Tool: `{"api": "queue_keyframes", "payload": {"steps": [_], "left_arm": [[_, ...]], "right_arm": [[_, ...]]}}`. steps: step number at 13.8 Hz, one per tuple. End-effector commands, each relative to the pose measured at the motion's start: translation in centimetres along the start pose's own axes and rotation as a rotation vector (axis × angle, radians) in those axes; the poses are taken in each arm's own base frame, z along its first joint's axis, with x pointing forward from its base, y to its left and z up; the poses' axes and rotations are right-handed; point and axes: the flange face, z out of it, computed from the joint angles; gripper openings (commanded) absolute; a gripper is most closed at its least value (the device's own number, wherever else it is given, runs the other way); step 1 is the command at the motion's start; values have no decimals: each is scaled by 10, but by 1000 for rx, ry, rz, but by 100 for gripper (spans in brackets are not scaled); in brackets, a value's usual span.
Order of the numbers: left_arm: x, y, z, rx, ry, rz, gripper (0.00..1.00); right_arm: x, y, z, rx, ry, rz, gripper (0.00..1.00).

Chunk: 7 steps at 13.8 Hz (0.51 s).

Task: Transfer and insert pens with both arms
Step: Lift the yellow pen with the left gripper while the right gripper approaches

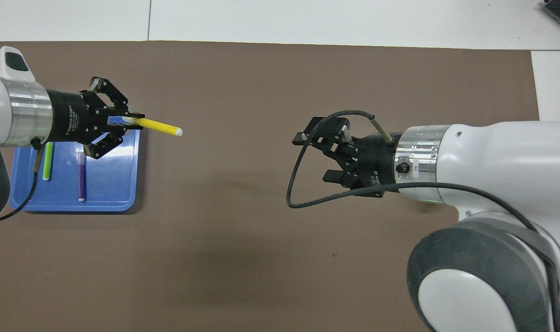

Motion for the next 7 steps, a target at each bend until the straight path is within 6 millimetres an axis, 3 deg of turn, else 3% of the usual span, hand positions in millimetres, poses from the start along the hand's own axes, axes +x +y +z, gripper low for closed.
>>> {"api": "queue_keyframes", "payload": {"steps": [1, 4, 7], "left_arm": [[-20, -16, -4, -8, -47, -94, 0], [-55, -18, 7, 9, -66, -146, 0], [-72, -26, 13, 10, -75, -189, 0]], "right_arm": [[-17, -10, 11, 94, 7, 117, 100], [-39, -24, 38, 142, 26, 126, 100], [-65, -31, 58, 169, 23, 124, 100]]}}
